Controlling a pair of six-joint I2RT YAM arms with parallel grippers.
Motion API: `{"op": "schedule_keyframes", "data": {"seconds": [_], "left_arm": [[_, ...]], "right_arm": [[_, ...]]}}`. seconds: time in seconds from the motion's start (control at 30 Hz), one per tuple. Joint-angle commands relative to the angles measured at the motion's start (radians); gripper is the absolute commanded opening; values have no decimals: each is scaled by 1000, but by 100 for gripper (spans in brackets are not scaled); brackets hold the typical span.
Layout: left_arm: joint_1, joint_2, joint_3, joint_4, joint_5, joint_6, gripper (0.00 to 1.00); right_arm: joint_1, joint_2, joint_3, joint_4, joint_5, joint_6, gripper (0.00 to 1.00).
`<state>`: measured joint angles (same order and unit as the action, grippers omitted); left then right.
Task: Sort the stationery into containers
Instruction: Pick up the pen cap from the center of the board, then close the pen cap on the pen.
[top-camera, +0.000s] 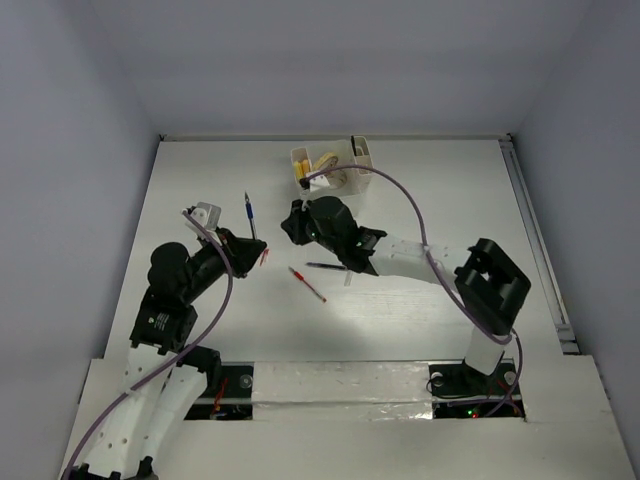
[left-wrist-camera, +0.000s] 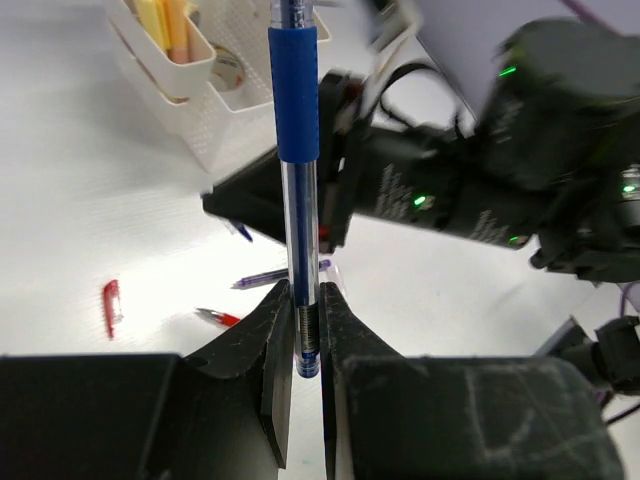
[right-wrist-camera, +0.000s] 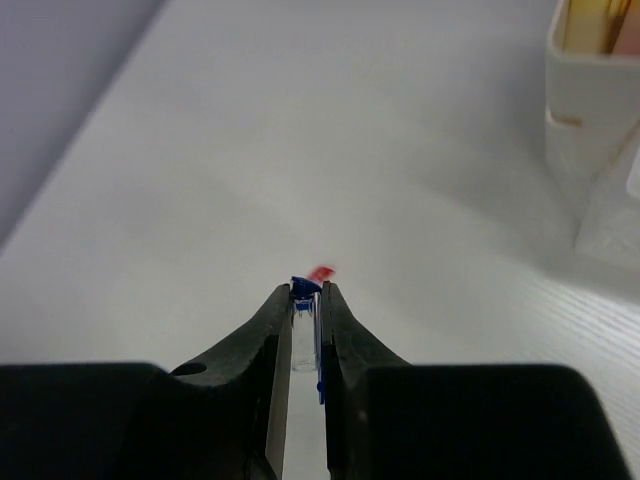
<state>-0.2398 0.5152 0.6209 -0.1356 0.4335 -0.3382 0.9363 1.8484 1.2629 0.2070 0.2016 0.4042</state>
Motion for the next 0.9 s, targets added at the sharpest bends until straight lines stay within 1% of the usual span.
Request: {"op": "schedule_keyframes", "data": {"seconds": [0.0,0.2,0.33,0.37,0.6,0.87], "left_arm": [[7,29,-9,109,103,-44,0],[7,69,-23,129,168,-55,0],[7,80,-32,128,178,-55,0],[7,83,-35,129,180,-55,0],[7,100,-43,129,198,-59,0],[7,105,-46,129,202,-62,0]], "right_arm": [[2,-116,-49,238,-19,38,0],[2,-202,-66,367,-25,64,0],[2,-213,-48,440,-25,113,0],[2,-215,-48,483,-27,133,0],[2,-210,-23,580,-51,225,0],[2,-206,-36,654,-87,278,0]]}}
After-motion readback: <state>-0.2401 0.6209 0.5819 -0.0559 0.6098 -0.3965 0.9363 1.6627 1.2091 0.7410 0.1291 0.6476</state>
